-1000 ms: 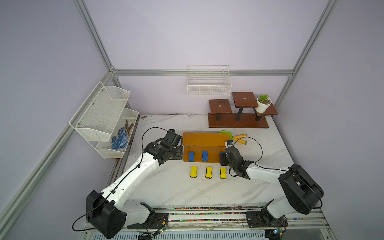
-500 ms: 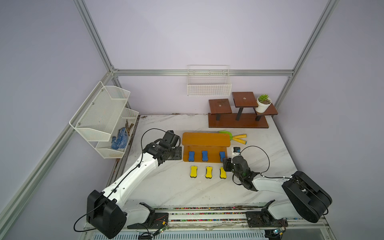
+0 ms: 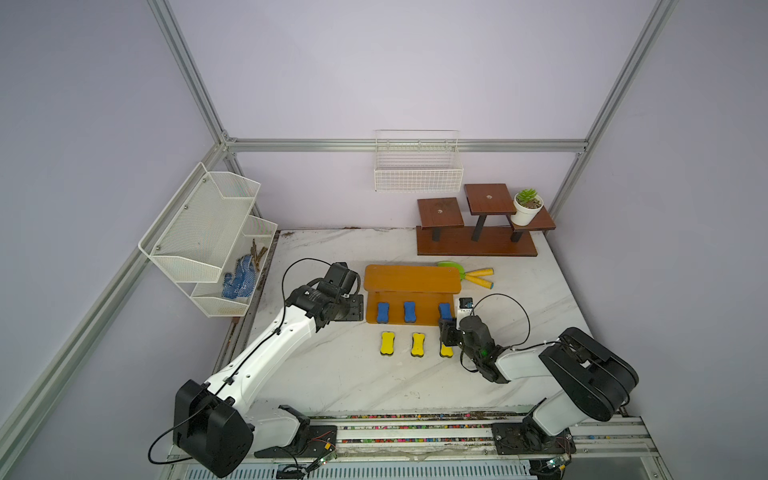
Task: Remove the whiteboard erasers from the shelf
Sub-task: Pick up the whiteboard eraser from the shelf.
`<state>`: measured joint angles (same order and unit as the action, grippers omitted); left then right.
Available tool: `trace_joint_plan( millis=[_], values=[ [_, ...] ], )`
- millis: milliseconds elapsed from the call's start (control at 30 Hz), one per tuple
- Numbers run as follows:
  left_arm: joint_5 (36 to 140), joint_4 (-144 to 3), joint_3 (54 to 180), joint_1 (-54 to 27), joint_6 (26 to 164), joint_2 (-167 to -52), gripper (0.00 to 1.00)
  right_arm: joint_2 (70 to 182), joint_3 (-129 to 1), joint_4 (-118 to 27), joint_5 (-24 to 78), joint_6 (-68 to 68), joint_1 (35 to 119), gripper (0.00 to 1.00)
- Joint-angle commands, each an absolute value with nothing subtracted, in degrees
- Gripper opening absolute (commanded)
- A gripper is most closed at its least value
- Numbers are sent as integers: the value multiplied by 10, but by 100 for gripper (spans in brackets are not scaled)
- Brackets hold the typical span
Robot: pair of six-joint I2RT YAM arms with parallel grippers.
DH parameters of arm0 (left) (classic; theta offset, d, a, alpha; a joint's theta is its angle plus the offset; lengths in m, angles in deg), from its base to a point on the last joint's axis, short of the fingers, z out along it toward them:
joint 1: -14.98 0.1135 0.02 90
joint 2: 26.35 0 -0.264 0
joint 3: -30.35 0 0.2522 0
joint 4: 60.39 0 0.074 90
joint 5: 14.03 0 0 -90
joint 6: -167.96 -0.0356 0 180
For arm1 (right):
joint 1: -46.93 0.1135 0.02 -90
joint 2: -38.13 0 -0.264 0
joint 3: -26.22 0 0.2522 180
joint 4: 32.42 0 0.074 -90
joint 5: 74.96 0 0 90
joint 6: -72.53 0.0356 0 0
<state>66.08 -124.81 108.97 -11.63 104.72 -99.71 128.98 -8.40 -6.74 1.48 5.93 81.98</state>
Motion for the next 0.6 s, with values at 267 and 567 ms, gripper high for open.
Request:
trace_joint_plan(
  millis=[267, 567],
  values=[
    [672, -1236, 1086, -109, 1035, -986, 72, 1317, -102, -39, -5, 44, 823, 55],
    [677, -1237, 1086, -107, 1035, -988, 72, 1336, -116, -33, -23, 42, 822, 54]
  ],
)
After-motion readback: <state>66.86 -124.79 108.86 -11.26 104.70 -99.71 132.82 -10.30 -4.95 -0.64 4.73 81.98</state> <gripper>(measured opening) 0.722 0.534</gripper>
